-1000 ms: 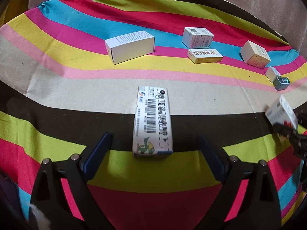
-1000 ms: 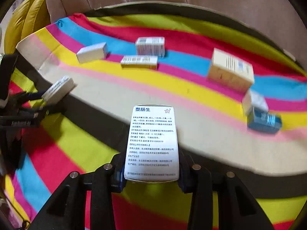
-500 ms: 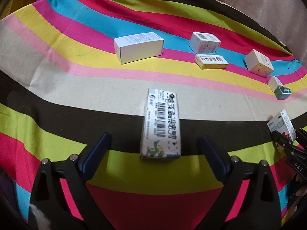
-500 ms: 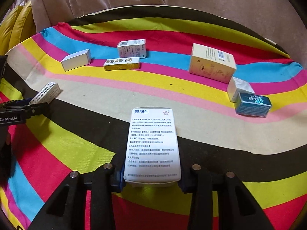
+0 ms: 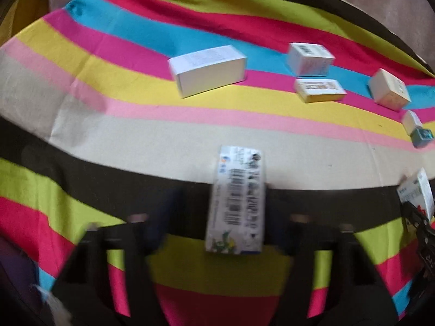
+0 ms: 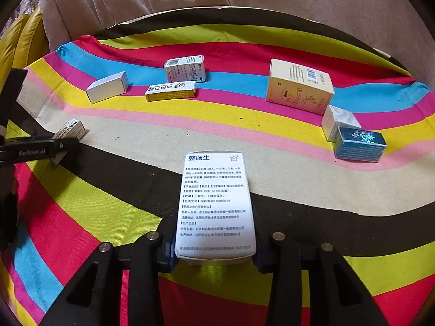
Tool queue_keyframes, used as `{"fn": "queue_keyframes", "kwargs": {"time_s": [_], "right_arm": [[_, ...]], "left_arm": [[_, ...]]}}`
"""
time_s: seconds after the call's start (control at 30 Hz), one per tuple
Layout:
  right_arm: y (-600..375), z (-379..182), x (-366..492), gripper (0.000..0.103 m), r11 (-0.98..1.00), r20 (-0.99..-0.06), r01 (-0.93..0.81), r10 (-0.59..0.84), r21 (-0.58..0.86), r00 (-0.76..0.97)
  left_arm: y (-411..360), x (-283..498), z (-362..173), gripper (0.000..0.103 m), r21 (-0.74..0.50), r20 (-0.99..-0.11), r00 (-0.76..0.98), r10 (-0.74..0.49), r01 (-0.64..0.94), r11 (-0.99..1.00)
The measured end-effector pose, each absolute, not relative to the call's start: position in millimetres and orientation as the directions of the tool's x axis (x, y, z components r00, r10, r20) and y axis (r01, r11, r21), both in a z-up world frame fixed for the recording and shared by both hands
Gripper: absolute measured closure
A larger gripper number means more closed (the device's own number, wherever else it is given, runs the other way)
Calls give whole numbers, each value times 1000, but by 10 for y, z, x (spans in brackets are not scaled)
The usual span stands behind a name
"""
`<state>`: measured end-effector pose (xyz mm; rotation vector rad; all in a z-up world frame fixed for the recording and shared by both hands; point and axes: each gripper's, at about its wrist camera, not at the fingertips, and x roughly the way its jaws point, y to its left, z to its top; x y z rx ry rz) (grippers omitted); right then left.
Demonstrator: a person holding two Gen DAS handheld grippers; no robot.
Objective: Organize rigid objects
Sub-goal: 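Lift both held boxes and carry them toward the storage box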
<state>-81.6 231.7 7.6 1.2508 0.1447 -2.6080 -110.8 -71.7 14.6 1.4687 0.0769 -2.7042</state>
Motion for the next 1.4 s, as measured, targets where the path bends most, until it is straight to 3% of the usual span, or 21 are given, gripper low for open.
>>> {"fn": "queue_keyframes", "kwargs": {"time_s": [0.03,0.53,1.1,1.4], "right_arm": [[2319,75,-815,62,-965,-778,261,-177,17,-603],[2331,80,-824,62,-965,-778,261,-182,23,-602],[2295,68,-797,62,-975,-777,220,-133,-7,-615],[2184,92,-296,62,-993,-788,87,-121,86,-604]], "left_arm": [[-699,-1090,154,65,-9,-841,-540,-31,71,-997],[-871,-51,181,66,-61,-767,-639,-62,168,-984],[-748,-114,113,66,-31,-775,-630,-54,123,-992],[-712,-114,115,66,-8,-775,-627,-72,123,-992]]}}
